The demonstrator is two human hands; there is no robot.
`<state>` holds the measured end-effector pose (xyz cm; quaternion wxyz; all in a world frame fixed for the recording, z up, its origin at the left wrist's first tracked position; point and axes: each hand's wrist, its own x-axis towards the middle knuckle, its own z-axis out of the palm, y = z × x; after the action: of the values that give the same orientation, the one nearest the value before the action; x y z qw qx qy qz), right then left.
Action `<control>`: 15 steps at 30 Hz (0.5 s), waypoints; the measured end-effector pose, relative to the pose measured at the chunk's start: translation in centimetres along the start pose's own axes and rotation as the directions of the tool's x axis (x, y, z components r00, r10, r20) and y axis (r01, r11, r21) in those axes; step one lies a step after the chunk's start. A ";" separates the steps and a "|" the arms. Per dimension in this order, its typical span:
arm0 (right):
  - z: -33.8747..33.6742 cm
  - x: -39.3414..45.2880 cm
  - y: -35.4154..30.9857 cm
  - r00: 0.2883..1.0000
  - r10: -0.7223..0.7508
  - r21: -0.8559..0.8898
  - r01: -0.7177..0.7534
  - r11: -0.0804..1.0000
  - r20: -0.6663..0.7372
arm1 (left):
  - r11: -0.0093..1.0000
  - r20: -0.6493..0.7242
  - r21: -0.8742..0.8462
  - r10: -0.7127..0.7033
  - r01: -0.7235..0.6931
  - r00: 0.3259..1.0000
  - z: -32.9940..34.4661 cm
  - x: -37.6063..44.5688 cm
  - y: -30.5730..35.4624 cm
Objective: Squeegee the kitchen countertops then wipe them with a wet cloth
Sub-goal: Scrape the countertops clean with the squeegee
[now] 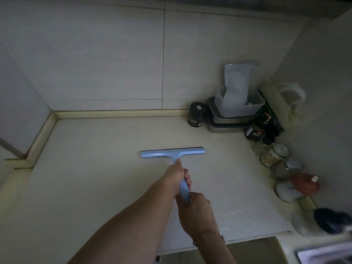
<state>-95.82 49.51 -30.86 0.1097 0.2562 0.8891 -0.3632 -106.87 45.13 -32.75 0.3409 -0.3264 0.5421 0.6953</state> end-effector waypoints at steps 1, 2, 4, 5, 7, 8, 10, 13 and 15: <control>-0.3 0.0 -0.2 1.000 0.004 0.025 -0.004 1.000 0.004 | 1.000 0.005 -0.012 0.005 -0.005 1.000 -0.2 -0.5 -0.4; -0.6 0.0 -0.4 1.000 0.000 0.056 0.000 0.998 0.008 | 1.000 0.017 -0.024 0.002 -0.001 1.000 -0.6 -1.1 -0.8; -1.1 -0.2 -0.8 0.999 -0.038 0.080 0.037 0.996 0.012 | 0.999 0.045 -0.012 -0.029 0.030 0.999 -1.6 -2.0 -1.5; -1.3 -0.4 -1.0 0.997 -0.069 0.072 0.067 0.995 0.023 | 0.999 0.057 0.001 -0.049 0.049 0.997 -2.0 -2.6 -1.8; -1.5 -0.8 -1.3 0.992 -0.116 0.039 0.114 0.993 0.050 | 0.998 0.040 -0.033 -0.060 0.062 0.997 -2.1 -3.4 -2.0; -1.6 -1.0 -1.4 0.989 -0.123 0.020 0.122 0.992 0.078 | 0.996 0.014 -0.065 -0.059 0.060 0.998 -1.8 -3.8 -1.9; -2.7 -1.2 -1.3 0.978 -0.058 0.064 0.046 0.997 0.202 | 0.993 -0.028 -0.099 -0.075 0.071 0.997 -1.5 -4.7 -1.8; -5.4 -0.3 -1.0 0.967 0.008 0.079 -0.028 0.996 0.254 | 0.989 0.018 -0.059 -0.132 0.133 0.991 -2.4 -5.4 -2.3; -5.9 1.5 -0.8 0.996 -0.025 0.042 0.021 0.999 0.084 | 0.984 0.007 -0.023 -0.174 0.174 0.985 -3.4 -5.5 -2.8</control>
<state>-97.53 53.75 -26.74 0.1377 0.2327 0.8788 -0.3933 -101.21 41.65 -30.38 0.3979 -0.3749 0.5025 0.6698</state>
